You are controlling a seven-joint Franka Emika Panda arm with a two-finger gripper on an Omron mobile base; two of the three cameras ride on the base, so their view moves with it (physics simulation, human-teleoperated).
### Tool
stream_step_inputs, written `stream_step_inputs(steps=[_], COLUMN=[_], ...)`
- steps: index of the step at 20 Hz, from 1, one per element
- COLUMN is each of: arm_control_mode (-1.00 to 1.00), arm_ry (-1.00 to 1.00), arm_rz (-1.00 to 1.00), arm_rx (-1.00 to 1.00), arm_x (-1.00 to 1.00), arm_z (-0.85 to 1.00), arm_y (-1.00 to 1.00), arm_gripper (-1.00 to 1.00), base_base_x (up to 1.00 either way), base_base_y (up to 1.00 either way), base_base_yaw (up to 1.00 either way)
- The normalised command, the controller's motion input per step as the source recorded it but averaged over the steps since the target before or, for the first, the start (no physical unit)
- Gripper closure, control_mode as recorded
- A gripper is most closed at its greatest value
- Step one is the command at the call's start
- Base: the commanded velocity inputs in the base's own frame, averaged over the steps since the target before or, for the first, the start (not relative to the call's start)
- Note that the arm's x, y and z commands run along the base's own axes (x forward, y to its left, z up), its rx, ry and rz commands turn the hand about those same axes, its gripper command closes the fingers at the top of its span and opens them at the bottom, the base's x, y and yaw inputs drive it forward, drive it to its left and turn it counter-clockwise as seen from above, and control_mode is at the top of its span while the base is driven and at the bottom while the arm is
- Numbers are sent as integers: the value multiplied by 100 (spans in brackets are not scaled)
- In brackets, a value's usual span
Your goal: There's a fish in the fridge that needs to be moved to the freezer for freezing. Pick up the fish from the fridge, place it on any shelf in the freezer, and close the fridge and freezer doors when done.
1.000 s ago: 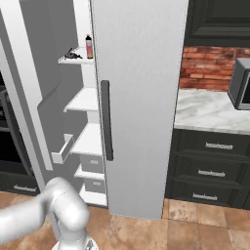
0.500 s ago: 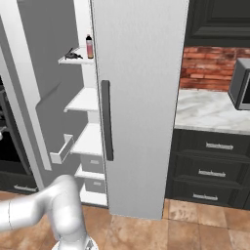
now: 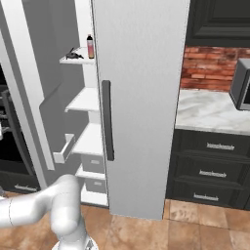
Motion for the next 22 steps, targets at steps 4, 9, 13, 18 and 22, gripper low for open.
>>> stream_step_inputs(steps=[4, 9, 13, 18, 22], arm_control_mode=[-100, -100, -100, -100, -100], arm_ry=[0, -1, -2, 0, 0], arm_rz=[-3, -2, -2, -2, -1], arm_rx=[11, 14, 14, 15, 15], arm_x=[43, 33, 27, 57, 79], arm_z=[-6, -9, -14, -11, -11], arm_y=[-100, -100, -100, -100, -100], arm_gripper=[-100, -100, -100, -100, -100], base_base_x=[0, 0, 0, 0, 0], base_base_y=[0, 0, 0, 0, 0], base_base_yaw=[0, 0, 0, 0, 0])
